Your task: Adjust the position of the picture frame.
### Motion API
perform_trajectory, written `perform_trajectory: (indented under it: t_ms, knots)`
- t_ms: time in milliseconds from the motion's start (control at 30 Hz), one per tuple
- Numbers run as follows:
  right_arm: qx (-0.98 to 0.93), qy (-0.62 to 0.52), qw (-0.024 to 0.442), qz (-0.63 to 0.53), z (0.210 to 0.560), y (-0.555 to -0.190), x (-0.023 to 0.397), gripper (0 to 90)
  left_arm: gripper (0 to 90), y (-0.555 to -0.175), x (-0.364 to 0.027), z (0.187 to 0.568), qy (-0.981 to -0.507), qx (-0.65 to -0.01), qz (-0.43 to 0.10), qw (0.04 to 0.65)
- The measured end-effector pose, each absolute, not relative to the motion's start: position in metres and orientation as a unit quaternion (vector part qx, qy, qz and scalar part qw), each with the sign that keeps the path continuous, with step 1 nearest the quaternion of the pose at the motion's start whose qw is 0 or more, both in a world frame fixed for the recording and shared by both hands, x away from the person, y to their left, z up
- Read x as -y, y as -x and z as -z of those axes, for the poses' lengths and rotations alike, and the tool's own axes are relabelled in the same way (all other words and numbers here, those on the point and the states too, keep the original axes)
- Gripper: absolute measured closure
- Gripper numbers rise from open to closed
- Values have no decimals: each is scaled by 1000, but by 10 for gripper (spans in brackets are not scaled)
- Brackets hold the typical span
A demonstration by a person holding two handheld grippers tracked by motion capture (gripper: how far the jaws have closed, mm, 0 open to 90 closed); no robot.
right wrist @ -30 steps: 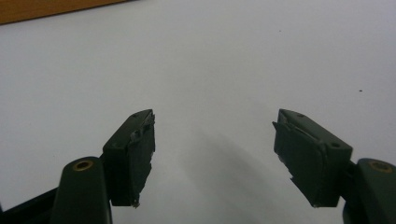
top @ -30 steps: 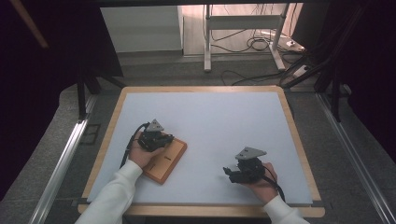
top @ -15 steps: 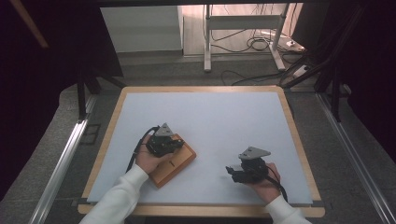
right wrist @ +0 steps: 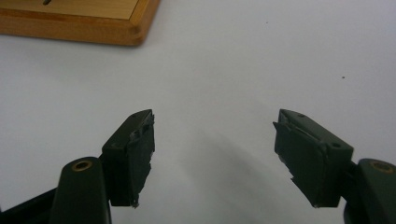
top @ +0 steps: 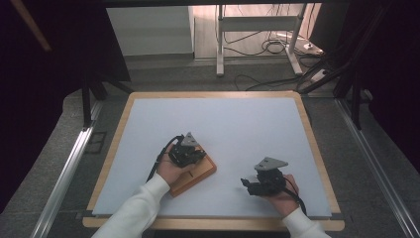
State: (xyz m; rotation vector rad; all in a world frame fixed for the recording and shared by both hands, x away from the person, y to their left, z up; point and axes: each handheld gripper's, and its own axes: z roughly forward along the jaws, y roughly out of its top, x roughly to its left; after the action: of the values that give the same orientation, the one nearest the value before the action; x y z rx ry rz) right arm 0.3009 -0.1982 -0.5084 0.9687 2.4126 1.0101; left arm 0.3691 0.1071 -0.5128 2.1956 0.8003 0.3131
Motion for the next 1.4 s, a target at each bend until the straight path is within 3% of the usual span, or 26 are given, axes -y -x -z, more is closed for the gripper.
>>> perform_trajectory:
  t_ms: [267,333,400,533,733,833,867,900,933,1000,1067,1400]
  knots:
    - [-852,-344,175,-353,509,-302,199,286,840,-371,-112,517,-856,-313,-121,393]
    - [-852,-345,175,-353,509,-302,199,285,764,-372,-114,516,-854,-311,-106,402]
    - [-851,-345,176,-354,509,-301,199,284,613,-369,-118,512,-851,-313,-116,405]
    - [-848,-348,178,-357,507,-300,202,281,395,-359,-137,501,-840,-320,-130,418]
    - [-845,-354,180,-359,507,-297,207,280,333,-348,-178,495,-831,-335,-131,423]
    - [-844,-356,179,-359,507,-296,208,279,389,-347,-198,496,-828,-353,-137,412]
    - [-844,-357,178,-358,508,-295,207,277,523,-347,-202,496,-828,-356,-138,411]
    - [-844,-357,177,-358,508,-295,207,277,587,-347,-206,497,-828,-358,-136,410]
    - [-844,-357,177,-358,508,-295,207,277,587,-348,-212,497,-829,-363,-133,405]
    - [-844,-357,176,-359,508,-295,207,273,759,-349,-218,499,-831,-368,-131,396]
    - [-842,-358,176,-362,507,-294,208,269,871,-350,-223,502,-833,-374,-125,389]
    - [-837,-362,180,-368,506,-293,213,246,900,-352,-236,522,-852,-374,-123,345]
